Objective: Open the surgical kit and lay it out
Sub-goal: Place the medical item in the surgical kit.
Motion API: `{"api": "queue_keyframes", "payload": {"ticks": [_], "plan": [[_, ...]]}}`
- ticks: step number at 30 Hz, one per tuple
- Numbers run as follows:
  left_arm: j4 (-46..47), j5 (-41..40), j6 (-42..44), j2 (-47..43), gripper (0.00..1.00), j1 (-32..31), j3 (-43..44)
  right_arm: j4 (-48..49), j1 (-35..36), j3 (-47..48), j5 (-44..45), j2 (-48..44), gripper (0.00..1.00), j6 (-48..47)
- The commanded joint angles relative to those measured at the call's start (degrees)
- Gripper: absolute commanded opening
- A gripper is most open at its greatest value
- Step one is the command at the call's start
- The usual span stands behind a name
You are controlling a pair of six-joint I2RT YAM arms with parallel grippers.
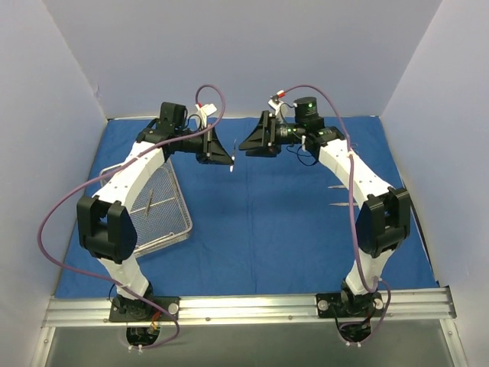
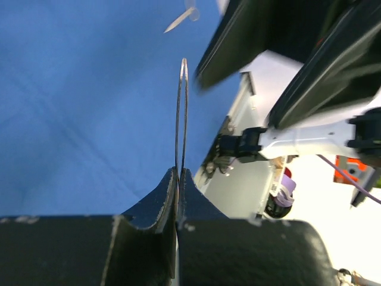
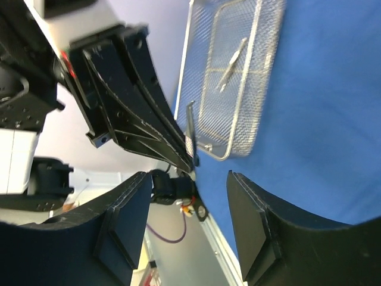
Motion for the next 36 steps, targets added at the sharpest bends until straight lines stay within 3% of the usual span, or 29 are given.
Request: {"api": "queue_keyframes", "payload": {"ticks": [1,6,14,19,20,21,24,28,31,35,36], "plan": [[10.53,6.37,-5.81,-0.35,0.02,-0.30,0.48,7.10,1.37,0.40,-2.58,0.33,0.53,1.96],[20.36,10.77,-12.24,-0.79,0.02,-0.74,-3.12,12.48,1.63,-1.36,-4.07,0.59,0.50,4.86],[26.80,13.23,-17.43,-1.50,0.02,-1.18,-5.50,14.42,1.81,-2.32,-4.78,1.65,0.43,5.21],[28.56,13.94,-18.58,-1.50,0.02,-1.80,-5.76,14.34,1.89,-1.71,-5.31,2.53,0.25,5.30],[28.56,14.03,-18.58,-1.41,0.02,-1.88,-5.85,14.33,1.89,-1.71,-5.31,2.44,0.08,5.04],[28.65,14.03,-18.58,-1.41,0.02,-1.89,-5.85,14.07,1.89,-1.71,-5.22,2.35,0.00,4.77],[28.04,13.41,-18.40,-1.32,0.02,-1.80,-5.85,11.70,1.89,-1.18,-4.17,2.18,0.00,2.85],[23.82,11.13,-15.16,-1.50,0.34,-1.01,-4.97,4.86,1.89,1.45,-2.06,2.70,0.00,-1.46],[20.83,9.64,-13.22,-2.02,0.44,0.83,-4.70,-7.08,1.98,6.87,1.10,4.36,0.00,-8.92],[18.73,7.62,-11.56,-3.69,0.48,5.56,-5.58,-20.36,1.98,12.34,9.86,6.04,0.00,-17.89],[14.28,4.22,-10.50,-3.87,0.59,6.98,-5.24,-25.08,1.98,13.31,11.81,6.22,0.00,-19.99]]}}
